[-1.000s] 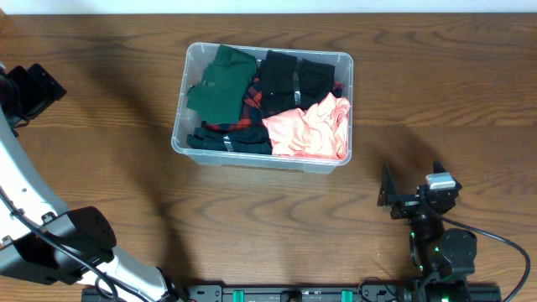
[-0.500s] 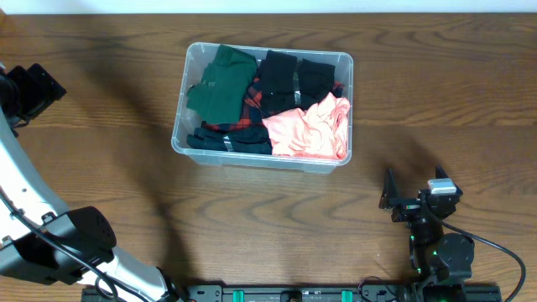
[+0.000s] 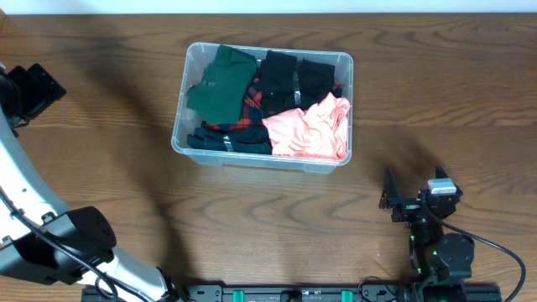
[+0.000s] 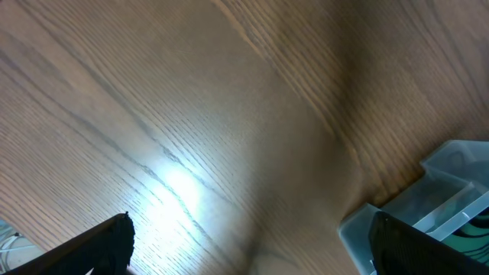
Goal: Pack container
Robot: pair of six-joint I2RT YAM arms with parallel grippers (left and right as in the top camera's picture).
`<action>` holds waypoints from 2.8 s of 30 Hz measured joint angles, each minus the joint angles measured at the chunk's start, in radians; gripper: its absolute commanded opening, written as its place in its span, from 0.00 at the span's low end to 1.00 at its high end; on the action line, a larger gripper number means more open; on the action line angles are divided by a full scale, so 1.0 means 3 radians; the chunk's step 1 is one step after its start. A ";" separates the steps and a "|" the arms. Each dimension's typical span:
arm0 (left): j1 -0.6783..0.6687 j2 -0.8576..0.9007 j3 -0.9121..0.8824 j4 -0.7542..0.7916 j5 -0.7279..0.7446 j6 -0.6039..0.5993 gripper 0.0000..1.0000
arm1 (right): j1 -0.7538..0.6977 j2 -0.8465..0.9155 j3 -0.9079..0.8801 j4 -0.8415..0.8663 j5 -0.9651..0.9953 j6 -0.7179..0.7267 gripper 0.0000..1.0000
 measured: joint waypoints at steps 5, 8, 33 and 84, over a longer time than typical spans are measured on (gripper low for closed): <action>0.0000 0.0000 0.0000 0.0000 0.0000 0.0000 0.98 | 0.0000 -0.0001 0.0000 0.0000 0.0000 0.0000 0.99; 0.0000 0.0001 0.0000 0.0000 0.0000 0.0000 0.98 | 0.0000 0.0000 0.0000 0.0000 0.0000 0.0000 0.99; -0.0898 -0.0340 -0.0020 0.1530 0.0753 0.0879 0.98 | 0.0000 -0.0001 0.0000 -0.0001 0.0000 0.0000 0.99; -0.1597 -0.5929 -0.7013 0.5268 0.0886 0.1301 0.98 | 0.0000 -0.0008 0.0000 0.0000 0.0000 0.0000 0.99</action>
